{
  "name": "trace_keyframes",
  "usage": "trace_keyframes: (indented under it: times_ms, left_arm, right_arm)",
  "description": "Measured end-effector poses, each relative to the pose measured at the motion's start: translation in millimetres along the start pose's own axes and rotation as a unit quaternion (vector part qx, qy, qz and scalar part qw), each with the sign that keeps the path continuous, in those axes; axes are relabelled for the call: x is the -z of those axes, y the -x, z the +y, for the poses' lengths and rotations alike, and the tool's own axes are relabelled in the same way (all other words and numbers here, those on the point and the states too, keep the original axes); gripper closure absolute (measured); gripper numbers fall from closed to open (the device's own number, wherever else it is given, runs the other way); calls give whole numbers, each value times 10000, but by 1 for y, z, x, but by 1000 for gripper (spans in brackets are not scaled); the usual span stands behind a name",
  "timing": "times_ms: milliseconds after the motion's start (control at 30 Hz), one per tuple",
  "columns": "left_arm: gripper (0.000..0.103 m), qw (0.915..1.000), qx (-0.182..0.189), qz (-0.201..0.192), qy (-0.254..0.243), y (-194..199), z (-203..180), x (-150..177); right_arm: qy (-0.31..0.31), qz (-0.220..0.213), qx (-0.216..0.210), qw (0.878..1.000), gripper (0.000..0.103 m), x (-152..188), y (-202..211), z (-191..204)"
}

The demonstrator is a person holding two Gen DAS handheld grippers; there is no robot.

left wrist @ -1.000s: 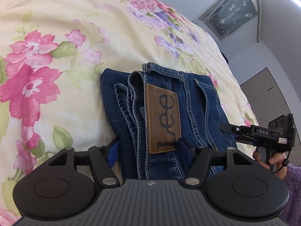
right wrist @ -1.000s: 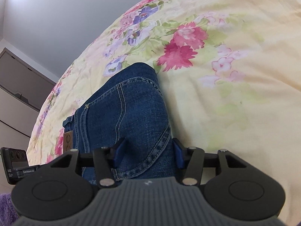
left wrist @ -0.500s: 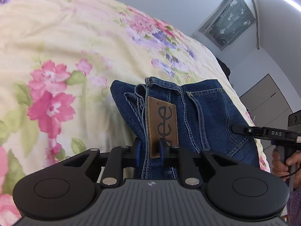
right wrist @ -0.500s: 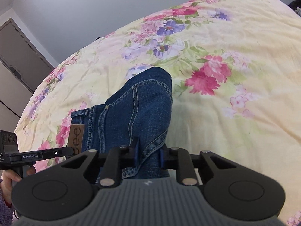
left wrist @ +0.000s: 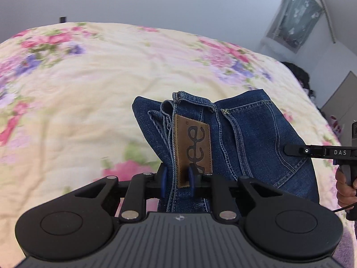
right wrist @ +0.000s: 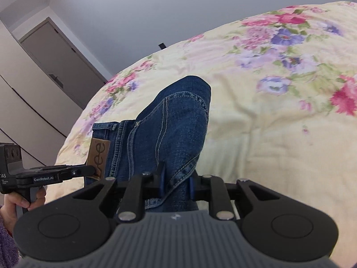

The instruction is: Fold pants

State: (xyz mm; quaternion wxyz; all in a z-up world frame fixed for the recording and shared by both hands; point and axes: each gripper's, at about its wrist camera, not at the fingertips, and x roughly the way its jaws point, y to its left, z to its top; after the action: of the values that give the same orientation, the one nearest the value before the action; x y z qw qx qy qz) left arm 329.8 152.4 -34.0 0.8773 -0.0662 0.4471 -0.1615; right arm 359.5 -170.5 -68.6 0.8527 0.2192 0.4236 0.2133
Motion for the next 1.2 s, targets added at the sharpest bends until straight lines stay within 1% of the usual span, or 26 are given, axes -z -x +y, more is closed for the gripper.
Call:
trace_keyframes:
  times_ms: [133, 233, 300, 433, 500, 633, 733, 800, 833, 867, 900, 933, 967, 1067, 1133, 1167, 1200]
  left_arm:
    - [82, 9996, -222, 76, 186, 1, 36, 10]
    - [82, 9990, -282, 181, 308, -16, 56, 21]
    - [82, 9986, -255, 275, 380, -27, 67, 31]
    - [82, 9977, -187, 276, 588, -45, 84, 44]
    - [81, 9979, -164, 321, 543, -51, 89, 49]
    - [79, 9975, -122, 332, 615, -56, 93, 52]
    - [77, 9971, -184, 312, 664, -55, 91, 54]
    - [74, 9968, -317, 299, 671, -52, 88, 53]
    - [71, 9968, -410, 290, 624, -49, 85, 53]
    - [71, 9967, -517, 278, 559, -45, 81, 54]
    - [71, 9966, -607, 253, 495, -41, 78, 55]
    - [71, 9966, -679, 215, 410, -34, 74, 57]
    - [71, 9968, -699, 190, 350, -28, 71, 59]
    - [71, 9975, -694, 86, 126, -7, 59, 66]
    - [71, 9982, -601, 34, 8, 3, 51, 70]
    - [71, 9987, -503, 9, -57, 7, 47, 73]
    - [71, 9990, -438, 19, -122, 8, 42, 75]
  right_arm:
    - [-189, 131, -296, 9993, 88, 17, -43, 23]
    - [-299, 224, -319, 9988, 88, 29, -71, 27]
    - [-314, 323, -244, 9987, 88, 36, -87, 25]
    - [-508, 500, -52, 9974, 88, 47, -106, 8]
    - [-568, 590, 7, 9966, 87, 48, -112, 0]
    - [-439, 707, 273, 9962, 84, 55, -122, -7]
    - [-444, 730, 384, 9956, 82, 56, -124, -7]
    - [-386, 756, 493, 9952, 80, 55, -123, -2]
    - [-300, 764, 582, 9949, 78, 54, -122, 2]
    - [-180, 764, 704, 9944, 76, 53, -120, 7]
    - [-12, 755, 864, 9934, 70, 52, -118, 13]
    - [222, 721, 1045, 9917, 68, 52, -115, 21]
    - [490, 662, 1217, 9891, 68, 52, -111, 28]
    - [1267, 442, 1695, 9764, 67, 58, -94, 48]
    - [1580, 255, 1781, 9709, 67, 63, -78, 57]
    - [1668, 172, 1755, 9701, 68, 66, -70, 62]
    - [1737, 124, 1685, 9702, 70, 70, -63, 66]
